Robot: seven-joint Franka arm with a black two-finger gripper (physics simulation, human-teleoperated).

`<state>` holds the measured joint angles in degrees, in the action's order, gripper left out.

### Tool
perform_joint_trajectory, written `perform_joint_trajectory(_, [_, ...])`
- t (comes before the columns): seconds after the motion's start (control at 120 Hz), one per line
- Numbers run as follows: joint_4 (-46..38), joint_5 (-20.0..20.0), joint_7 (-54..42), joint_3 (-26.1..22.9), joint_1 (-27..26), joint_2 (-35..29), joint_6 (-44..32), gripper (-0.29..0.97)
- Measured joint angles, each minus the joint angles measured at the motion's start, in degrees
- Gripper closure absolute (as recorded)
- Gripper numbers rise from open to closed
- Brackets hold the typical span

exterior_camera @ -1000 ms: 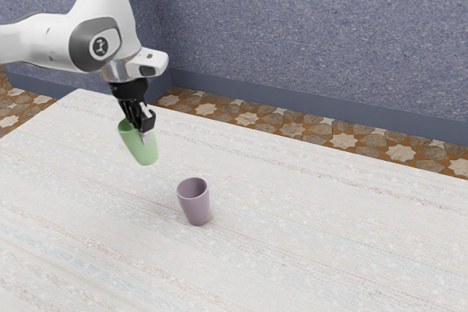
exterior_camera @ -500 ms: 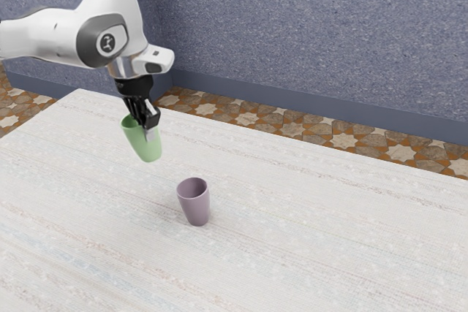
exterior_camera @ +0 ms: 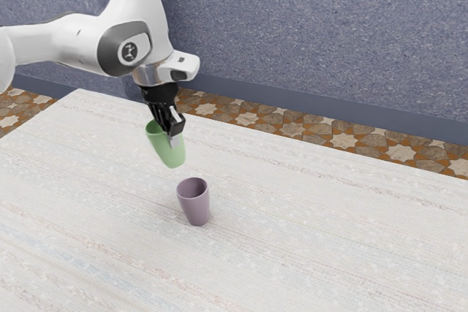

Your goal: Place the left cup onto the right cup

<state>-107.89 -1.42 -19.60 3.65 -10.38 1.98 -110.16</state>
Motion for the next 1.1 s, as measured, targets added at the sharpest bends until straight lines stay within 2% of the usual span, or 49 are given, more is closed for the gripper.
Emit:
perform_joint_trajectory(0.225, [-0.5, -0.1, 1.3, -0.3, -3.8, 0.8, -0.6, 0.78])
perform_joint_trajectory(0.542, [-0.4, 0.3, 2.7, -0.2, -1.4, 1.6, -1.4, 0.78])
perform_joint_trajectory(1.1, [-2.5, 3.3, 5.4, -0.2, -2.2, 2.4, -2.1, 0.78])
